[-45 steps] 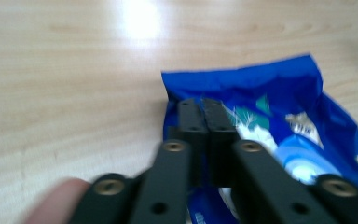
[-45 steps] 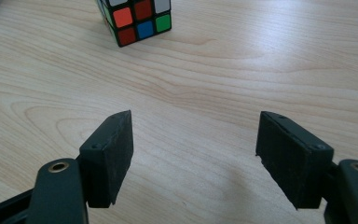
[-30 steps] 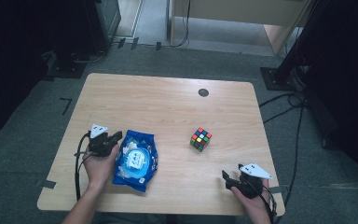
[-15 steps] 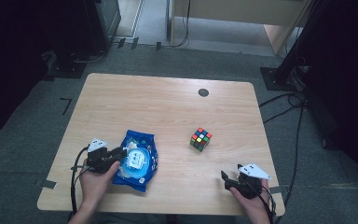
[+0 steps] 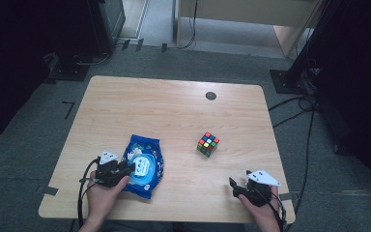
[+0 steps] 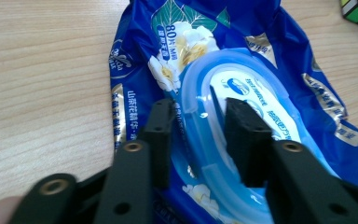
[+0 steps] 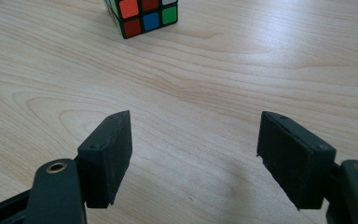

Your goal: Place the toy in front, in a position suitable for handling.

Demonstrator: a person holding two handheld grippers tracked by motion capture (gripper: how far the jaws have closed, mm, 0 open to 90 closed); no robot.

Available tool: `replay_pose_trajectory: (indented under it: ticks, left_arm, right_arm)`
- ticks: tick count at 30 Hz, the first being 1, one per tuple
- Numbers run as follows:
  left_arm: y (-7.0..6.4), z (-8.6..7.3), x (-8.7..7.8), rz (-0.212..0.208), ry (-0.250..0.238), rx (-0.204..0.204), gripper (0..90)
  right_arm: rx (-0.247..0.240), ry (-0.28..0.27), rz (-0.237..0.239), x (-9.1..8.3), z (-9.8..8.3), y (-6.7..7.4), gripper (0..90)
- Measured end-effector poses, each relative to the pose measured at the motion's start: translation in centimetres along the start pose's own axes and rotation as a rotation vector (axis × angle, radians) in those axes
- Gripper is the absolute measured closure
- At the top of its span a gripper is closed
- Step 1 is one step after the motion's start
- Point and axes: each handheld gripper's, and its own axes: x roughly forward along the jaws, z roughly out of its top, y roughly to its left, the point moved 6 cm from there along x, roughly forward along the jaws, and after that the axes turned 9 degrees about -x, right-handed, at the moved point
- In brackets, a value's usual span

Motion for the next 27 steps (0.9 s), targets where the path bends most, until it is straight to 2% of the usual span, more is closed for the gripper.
replay_pose_trajectory:
  ticks: [2, 8, 12, 17, 18, 19, 20, 21, 22, 27]
  left_arm:
    - [0.0, 0.1, 0.3, 0.0, -0.007, -0.013, 70.8]
    - [0.4, 1.1, 1.4, 0.028, -0.041, -0.039, 74.9]
    - [0.9, 2.4, 2.4, 0.049, -0.057, -0.061, 75.6]
    - [1.0, 4.1, 3.8, 0.062, -0.075, -0.12, 75.7]
    - [1.0, 4.1, 3.8, 0.062, -0.075, -0.12, 75.8]
    - [1.1, 4.9, 4.4, 0.063, -0.087, -0.157, 75.8]
    - [1.1, 4.9, 4.4, 0.063, -0.087, -0.157, 75.9]
    - [1.3, 5.6, 4.9, 0.062, -0.1, -0.2, 76.0]
    - [1.4, 5.9, 5.1, 0.063, -0.109, -0.225, 76.1]
    - [1.9, 7.1, 6.1, 0.098, -0.157, -0.283, 76.4]
  right_arm:
    - [-0.005, -0.003, 0.001, 0.0, 0.0, 0.0, 27.2]
    - [-0.004, -0.001, -0.002, 0.0, 0.0, 0.0, 27.2]
    - [-0.004, -0.004, -0.003, 0.0, 0.0, -0.1, 27.2]
    - [-0.004, -0.002, 0.0, 0.0, 0.0, -0.1, 27.2]
    - [-0.004, -0.002, 0.0, 0.0, 0.0, -0.1, 27.2]
    - [-0.004, -0.001, 0.001, 0.1, -0.1, -0.1, 27.2]
    - [-0.004, -0.001, 0.001, 0.1, -0.1, -0.1, 27.2]
    - [-0.005, 0.0, 0.0, 0.1, -0.1, -0.1, 27.2]
    - [-0.006, 0.001, 0.001, 0.2, -0.1, -0.1, 27.2]
    - [-0.005, 0.0, -0.002, 0.2, -0.2, -0.2, 27.2]
